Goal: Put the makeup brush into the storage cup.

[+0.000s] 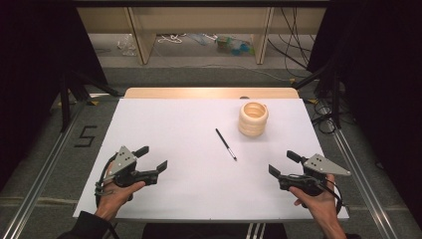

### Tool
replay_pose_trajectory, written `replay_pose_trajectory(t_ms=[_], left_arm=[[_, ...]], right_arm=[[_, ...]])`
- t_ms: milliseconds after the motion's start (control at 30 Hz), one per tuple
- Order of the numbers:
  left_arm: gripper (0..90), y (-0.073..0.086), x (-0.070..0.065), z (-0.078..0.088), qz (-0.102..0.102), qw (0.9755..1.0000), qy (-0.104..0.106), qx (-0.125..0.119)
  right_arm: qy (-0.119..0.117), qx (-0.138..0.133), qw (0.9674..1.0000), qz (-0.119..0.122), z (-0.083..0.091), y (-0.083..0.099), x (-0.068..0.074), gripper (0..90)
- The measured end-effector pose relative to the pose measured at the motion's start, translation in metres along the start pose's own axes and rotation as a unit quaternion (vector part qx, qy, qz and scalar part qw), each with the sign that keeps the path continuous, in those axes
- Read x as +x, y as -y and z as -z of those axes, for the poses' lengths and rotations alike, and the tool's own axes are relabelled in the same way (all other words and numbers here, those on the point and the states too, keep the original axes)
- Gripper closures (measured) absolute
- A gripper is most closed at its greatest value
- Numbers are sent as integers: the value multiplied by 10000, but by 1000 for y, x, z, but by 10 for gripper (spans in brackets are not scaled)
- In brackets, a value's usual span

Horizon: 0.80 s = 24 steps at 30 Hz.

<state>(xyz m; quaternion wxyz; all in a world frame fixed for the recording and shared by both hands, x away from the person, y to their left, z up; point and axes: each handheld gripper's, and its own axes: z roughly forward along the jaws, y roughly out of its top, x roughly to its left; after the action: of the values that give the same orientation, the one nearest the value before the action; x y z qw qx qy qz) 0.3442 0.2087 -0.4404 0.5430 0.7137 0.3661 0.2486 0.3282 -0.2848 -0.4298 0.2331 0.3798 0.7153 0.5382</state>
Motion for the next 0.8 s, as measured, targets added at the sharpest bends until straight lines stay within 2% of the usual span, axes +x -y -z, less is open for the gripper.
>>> replay_pose_trajectory(t_ms=[133,300,333,433,467,500,567,800], left_arm=[[161,0,0,0,-27,10000,4,4],[161,0,0,-1,-42,10000,12,9],[160,0,0,-1,-49,10000,13,15],[160,0,0,-1,-37,10000,6,13],[161,0,0,-2,-33,10000,23,-5],[161,0,0,-1,-34,10000,10,10],[161,0,-1,-2,-1,10000,8,11],[161,1,-1,-3,-4,10000,24,45]], right_arm=[[-66,85,9999,-4,-2,-1,1,166],[-24,105,9999,27,-3,-1,2,166],[-42,13,10000,16,-5,0,2,166],[-14,81,10000,42,-6,-2,2,167],[-25,154,9998,97,-8,-3,1,166],[40,84,9997,243,-10,-4,0,166],[24,101,9997,226,-13,-7,0,164],[99,435,9984,352,-25,-17,-2,162]])
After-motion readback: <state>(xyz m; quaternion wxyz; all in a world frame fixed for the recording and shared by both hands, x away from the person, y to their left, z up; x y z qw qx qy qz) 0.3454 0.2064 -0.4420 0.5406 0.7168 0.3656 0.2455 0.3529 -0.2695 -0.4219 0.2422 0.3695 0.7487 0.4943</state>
